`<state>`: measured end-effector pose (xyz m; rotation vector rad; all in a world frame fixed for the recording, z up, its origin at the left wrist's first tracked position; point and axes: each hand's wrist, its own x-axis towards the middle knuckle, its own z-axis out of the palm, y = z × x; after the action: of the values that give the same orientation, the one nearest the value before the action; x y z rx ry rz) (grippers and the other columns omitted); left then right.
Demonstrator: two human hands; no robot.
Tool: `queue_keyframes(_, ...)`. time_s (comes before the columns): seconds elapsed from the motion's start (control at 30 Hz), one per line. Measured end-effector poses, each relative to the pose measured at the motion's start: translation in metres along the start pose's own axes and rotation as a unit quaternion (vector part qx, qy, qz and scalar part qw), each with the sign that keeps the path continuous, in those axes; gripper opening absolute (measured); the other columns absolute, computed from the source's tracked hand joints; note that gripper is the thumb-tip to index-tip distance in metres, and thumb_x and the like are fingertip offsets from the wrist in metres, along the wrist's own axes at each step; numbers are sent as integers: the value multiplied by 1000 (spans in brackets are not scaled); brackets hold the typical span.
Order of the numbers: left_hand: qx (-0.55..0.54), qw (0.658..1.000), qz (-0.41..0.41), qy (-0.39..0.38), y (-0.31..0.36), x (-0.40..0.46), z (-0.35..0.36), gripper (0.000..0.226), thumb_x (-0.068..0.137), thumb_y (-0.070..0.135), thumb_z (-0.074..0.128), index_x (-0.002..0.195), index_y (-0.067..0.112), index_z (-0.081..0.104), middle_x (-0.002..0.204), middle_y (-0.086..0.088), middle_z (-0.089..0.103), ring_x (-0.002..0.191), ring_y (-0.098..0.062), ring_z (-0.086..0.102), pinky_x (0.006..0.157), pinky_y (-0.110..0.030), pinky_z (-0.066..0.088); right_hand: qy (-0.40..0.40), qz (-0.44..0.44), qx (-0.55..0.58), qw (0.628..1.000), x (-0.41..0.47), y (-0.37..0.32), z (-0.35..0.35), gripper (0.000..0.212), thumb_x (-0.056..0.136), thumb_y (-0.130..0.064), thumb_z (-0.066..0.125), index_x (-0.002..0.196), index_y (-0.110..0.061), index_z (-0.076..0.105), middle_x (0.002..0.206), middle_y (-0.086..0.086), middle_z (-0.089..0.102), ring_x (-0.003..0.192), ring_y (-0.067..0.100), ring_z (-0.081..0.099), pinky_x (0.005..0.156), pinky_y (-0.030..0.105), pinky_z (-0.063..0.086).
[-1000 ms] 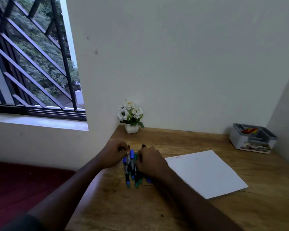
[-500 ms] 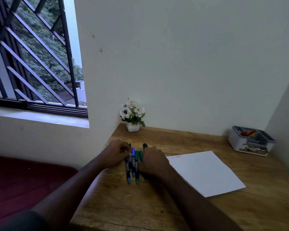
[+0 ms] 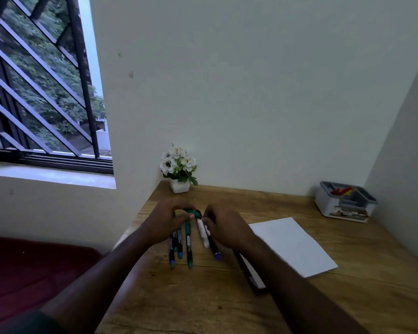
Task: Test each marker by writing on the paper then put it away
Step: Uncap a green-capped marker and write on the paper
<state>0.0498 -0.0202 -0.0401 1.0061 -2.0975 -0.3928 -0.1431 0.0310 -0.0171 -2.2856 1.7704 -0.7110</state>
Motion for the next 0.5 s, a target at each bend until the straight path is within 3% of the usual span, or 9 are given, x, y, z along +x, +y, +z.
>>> queue_keyframes(0.1, -14, 999, 16, -24, 10, 7, 14, 12, 88, 19, 68, 98, 21, 75, 92, 12, 71, 85, 1, 62, 71, -12, 45, 11, -38, -28, 999, -3, 22, -5, 20, 99, -19, 51, 113, -15, 64, 112, 4, 63, 102, 20, 57, 77, 26, 40)
queue_keyframes(0.23, -70, 996, 46, -38, 34, 21, 37, 8, 89, 23, 67, 88, 19, 74, 80, 9, 71, 77, -7, 66, 70, -28, 52, 16, -105, -56, 993, -13, 48, -12, 20, 101, -22, 46, 104, -11, 62, 101, 10, 62, 91, 23, 55, 72, 30, 36)
queue_keyframes(0.37, -141, 988, 39, -53, 48, 40, 56, 10, 87, 23, 70, 88, 13, 68, 79, 0, 71, 75, -15, 70, 69, -39, 56, 41, -115, -34, 992, -20, 76, -24, 26, 104, -40, 41, 97, -22, 58, 89, -5, 60, 79, 12, 52, 68, 32, 43)
queue_keyframes(0.5, -158, 983, 47, -77, 60, 55, 81, 4, 85, 13, 71, 86, 9, 71, 80, 0, 72, 75, -6, 67, 67, -17, 48, 94, -102, -92, 986, -32, 109, -35, 26, 102, -49, 40, 117, -38, 58, 96, -13, 68, 80, 4, 58, 66, 27, 43)
